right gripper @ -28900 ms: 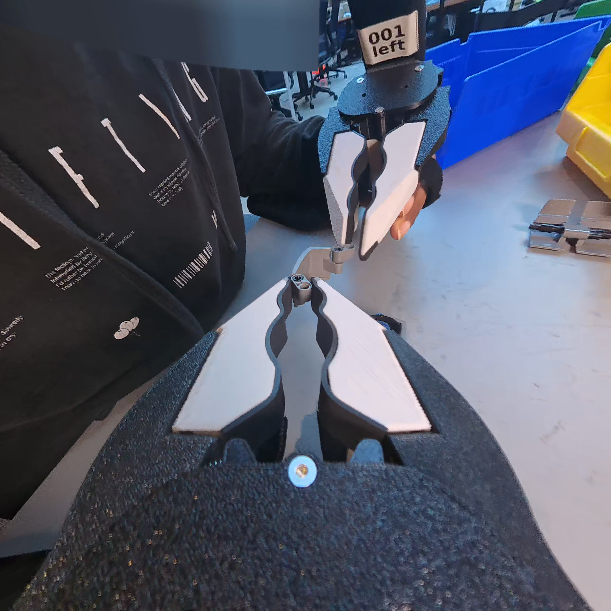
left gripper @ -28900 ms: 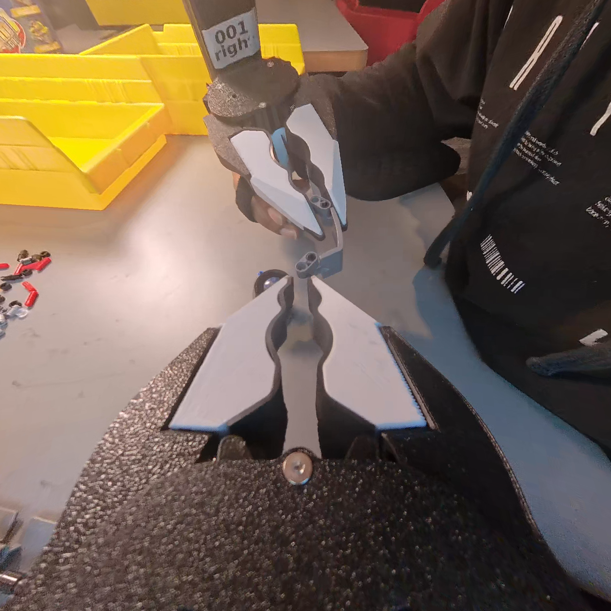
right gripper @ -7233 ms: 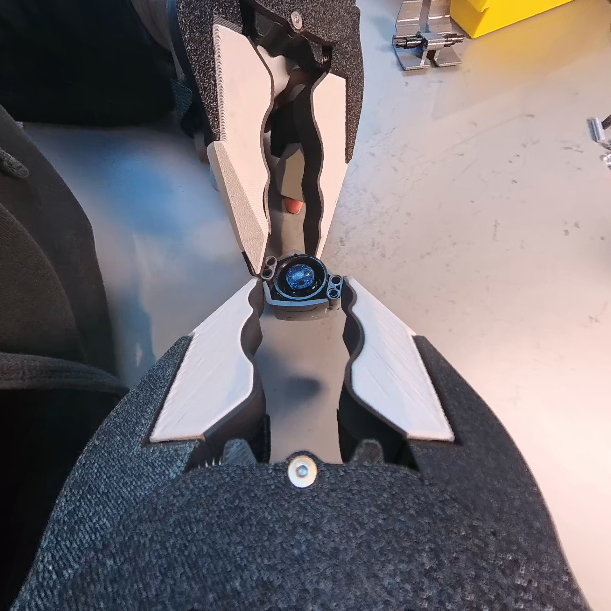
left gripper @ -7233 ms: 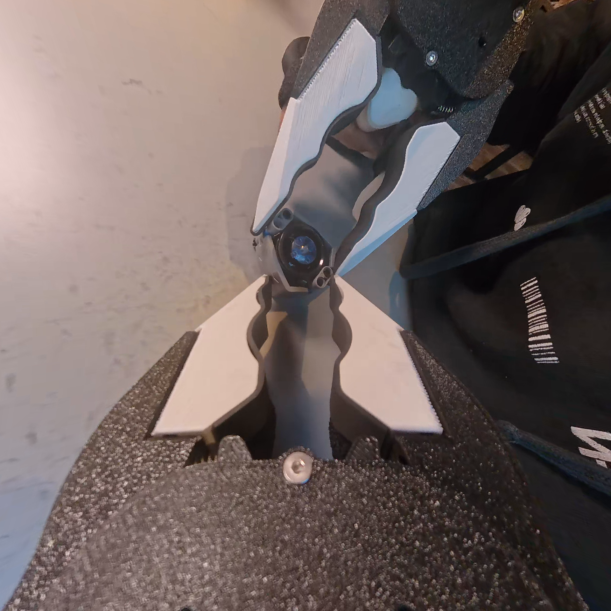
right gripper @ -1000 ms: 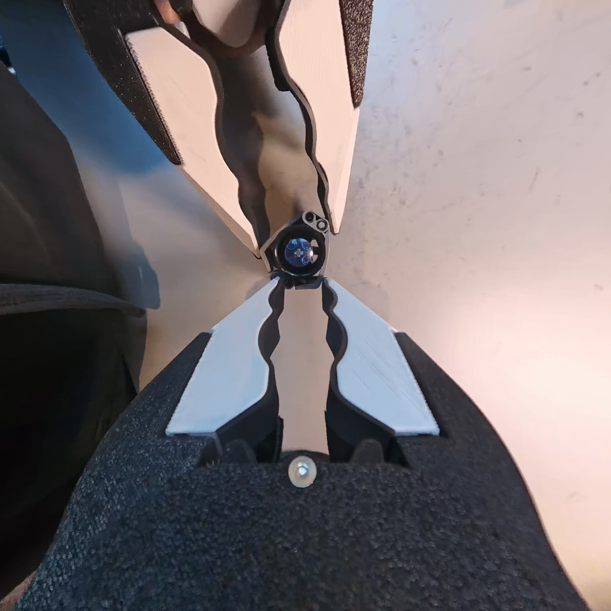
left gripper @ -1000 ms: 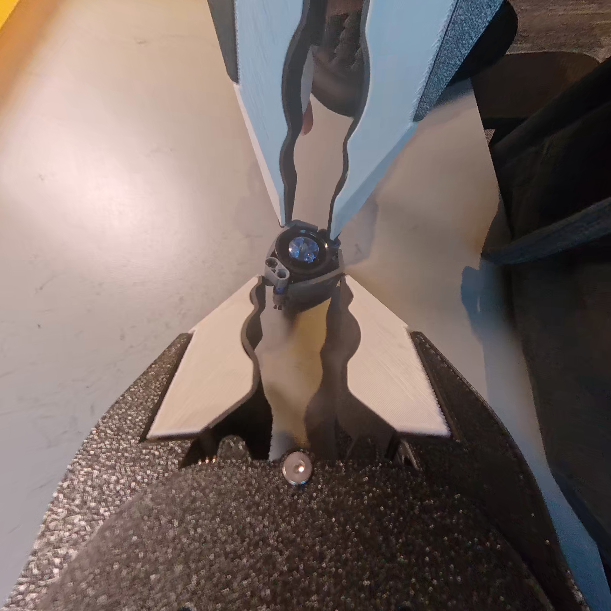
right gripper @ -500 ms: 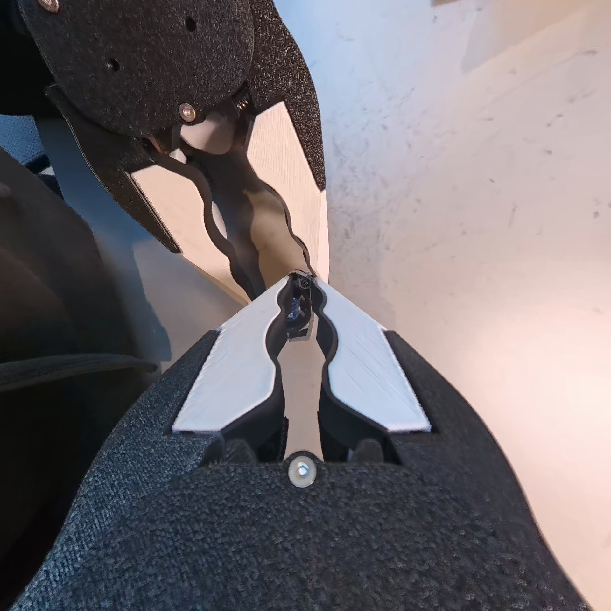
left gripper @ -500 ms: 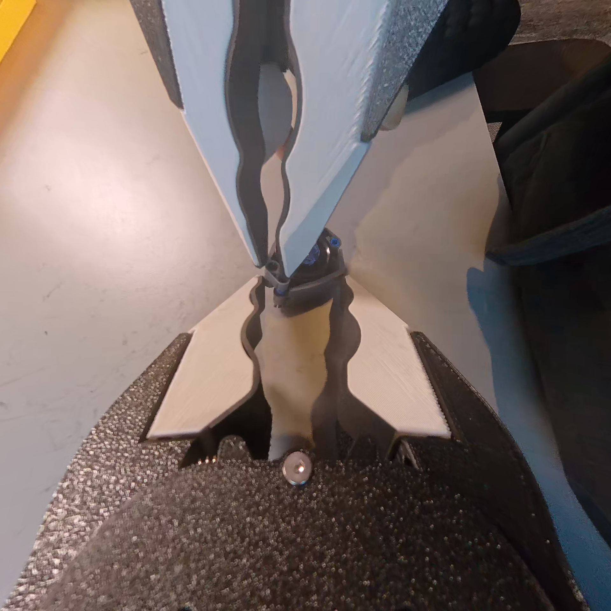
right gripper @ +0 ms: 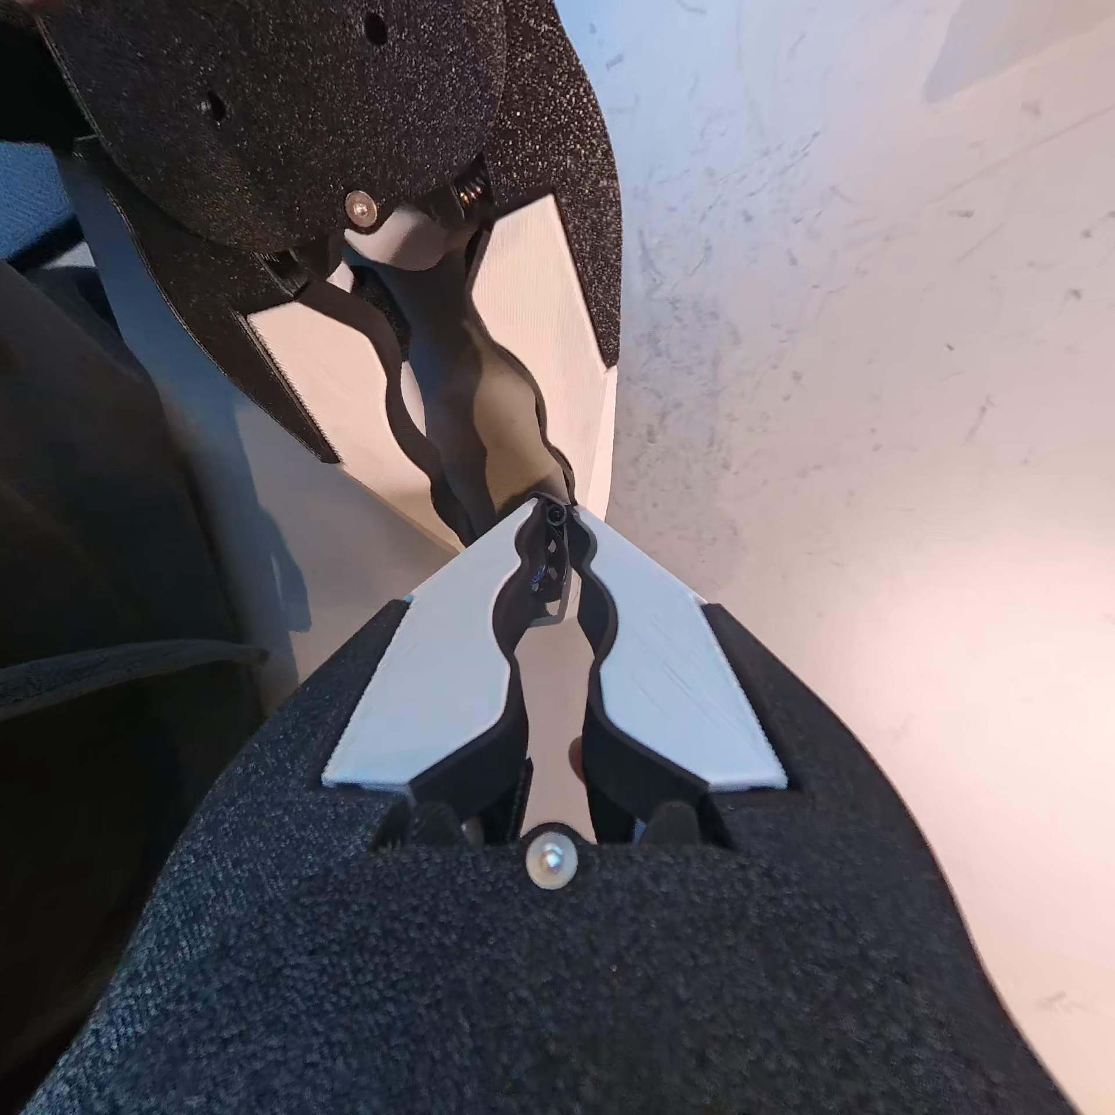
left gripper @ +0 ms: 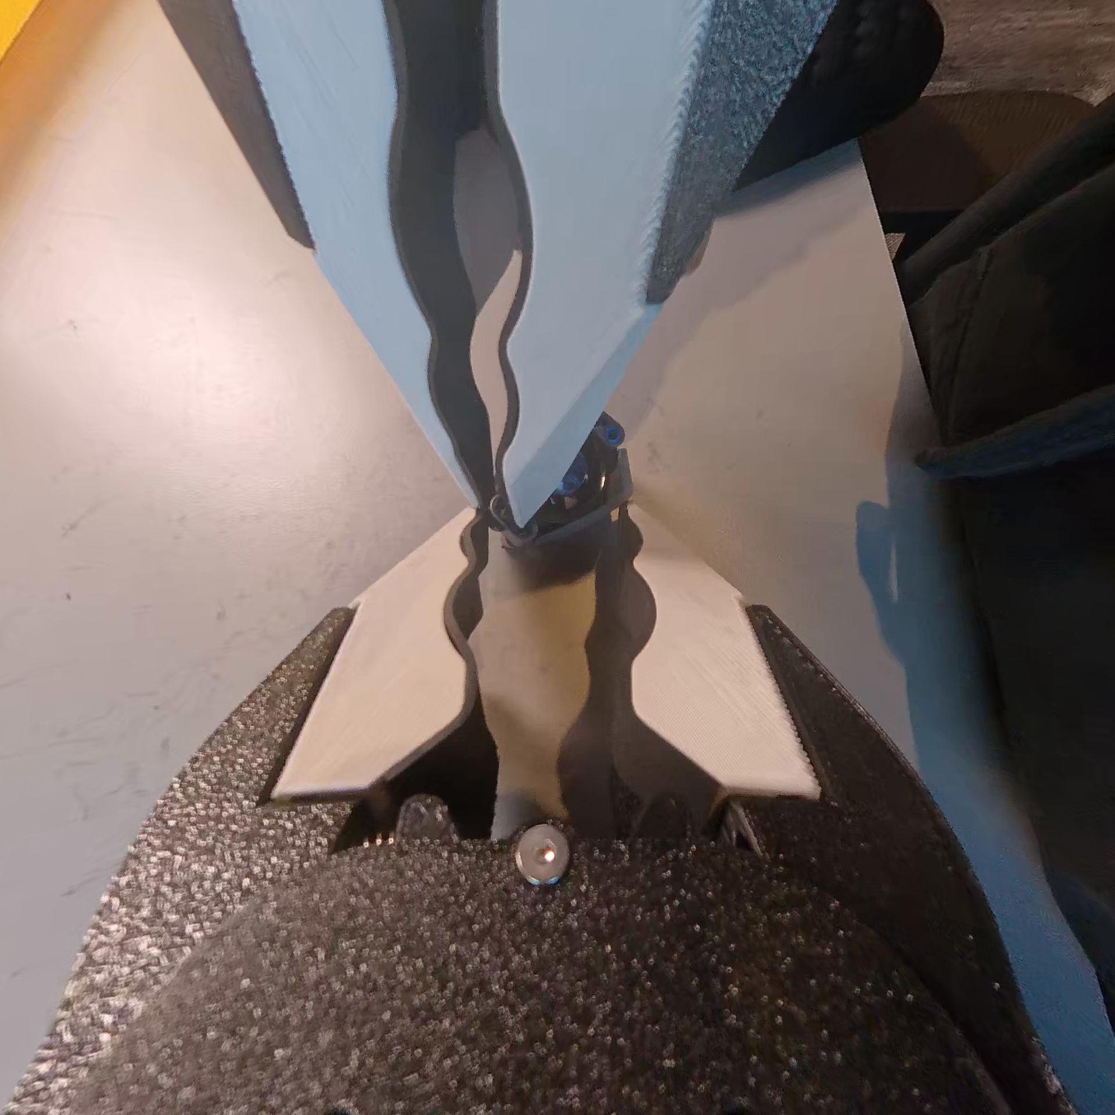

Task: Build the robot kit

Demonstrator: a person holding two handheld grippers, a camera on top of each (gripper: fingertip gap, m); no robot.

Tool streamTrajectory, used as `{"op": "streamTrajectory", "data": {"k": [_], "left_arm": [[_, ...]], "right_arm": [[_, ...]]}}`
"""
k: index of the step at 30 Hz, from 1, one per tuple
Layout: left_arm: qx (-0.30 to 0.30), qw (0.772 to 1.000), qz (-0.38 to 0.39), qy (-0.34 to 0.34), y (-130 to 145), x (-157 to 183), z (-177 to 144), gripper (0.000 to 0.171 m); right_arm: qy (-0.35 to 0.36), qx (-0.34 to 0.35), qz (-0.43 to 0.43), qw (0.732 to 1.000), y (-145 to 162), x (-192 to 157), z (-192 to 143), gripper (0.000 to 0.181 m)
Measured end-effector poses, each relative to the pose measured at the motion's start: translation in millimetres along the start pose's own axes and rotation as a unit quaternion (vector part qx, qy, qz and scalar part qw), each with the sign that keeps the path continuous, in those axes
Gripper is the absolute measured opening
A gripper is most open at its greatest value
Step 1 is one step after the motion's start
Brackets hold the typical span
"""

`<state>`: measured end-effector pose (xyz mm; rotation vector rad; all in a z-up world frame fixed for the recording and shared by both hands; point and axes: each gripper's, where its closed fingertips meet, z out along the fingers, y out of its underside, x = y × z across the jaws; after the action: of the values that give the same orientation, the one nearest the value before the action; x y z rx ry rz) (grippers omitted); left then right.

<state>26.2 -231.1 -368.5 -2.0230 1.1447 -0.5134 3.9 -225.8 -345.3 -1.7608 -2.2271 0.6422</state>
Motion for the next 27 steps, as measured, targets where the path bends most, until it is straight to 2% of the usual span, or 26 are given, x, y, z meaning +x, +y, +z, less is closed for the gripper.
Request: {"op": "streamTrajectory", "data": {"k": [1, 4, 6, 10, 12, 15, 16, 18, 21, 23, 27], "left_arm": [[0.002, 1.000, -0.002, 0.001, -0.6, -0.1, -0.2, 0.041], [0.002, 1.000, 0.010, -0.009, -0.1, -5.1, -3.8, 0.032], [0.015, 1.000, -0.003, -0.002, -3.7, -5.8, -6.9, 0.027], [0.014, 1.000, -0.013, 0.003, -1.4, -8.8, -7.0, 0.026], [0.022, 1.000, -0.014, 0.016, -3.2, -6.2, -7.2, 0.025], [0.029, 0.999, -0.017, 0.025, -4.7, -5.4, -8.5, 0.023], [0.036, 0.999, -0.014, 0.028, -5.7, -6.0, -10.5, 0.022], [0.069, 0.997, -0.014, 0.041, -14.2, -6.6, -19.6, 0.029], [0.137, 0.985, -0.053, 0.089, -32.1, -6.8, -38.5, 0.046], [0.198, 0.964, -0.102, 0.143, -48.6, -3.0, -52.9, 0.042], [0.279, 0.907, -0.205, 0.240, -73.7, 2.6, -72.9, 0.041]], "right_arm": [[-0.005, 0.013, 0.011, 1.000, -0.4, 0.8, -0.7, 0.007], [-0.026, 0.082, 0.029, 0.996, -0.7, -0.3, -5.0, 0.009], [-0.020, 0.126, 0.054, 0.990, 0.9, 4.8, -12.0, 0.034], [0.019, 0.135, 0.005, 0.991, 13.1, -3.3, -10.7, 0.055], [0.065, 0.120, -0.031, 0.990, 18.4, 1.4, -3.9, 0.052], [0.075, 0.122, -0.076, 0.987, 19.9, 2.3, 4.9, 0.041], [0.056, 0.131, -0.075, 0.987, 20.1, 1.0, 4.7, 0.041], [-0.014, 0.211, -0.032, 0.977, 6.2, -5.6, -9.9, 0.040], [-0.124, 0.346, 0.025, 0.929, -20.9, -12.3, -51.9, 0.040], [-0.180, 0.399, 0.048, 0.898, -31.8, -12.6, -72.8, 0.040], [-0.240, 0.452, 0.072, 0.856, -47.2, -11.1, -86.9, 0.040]]}}
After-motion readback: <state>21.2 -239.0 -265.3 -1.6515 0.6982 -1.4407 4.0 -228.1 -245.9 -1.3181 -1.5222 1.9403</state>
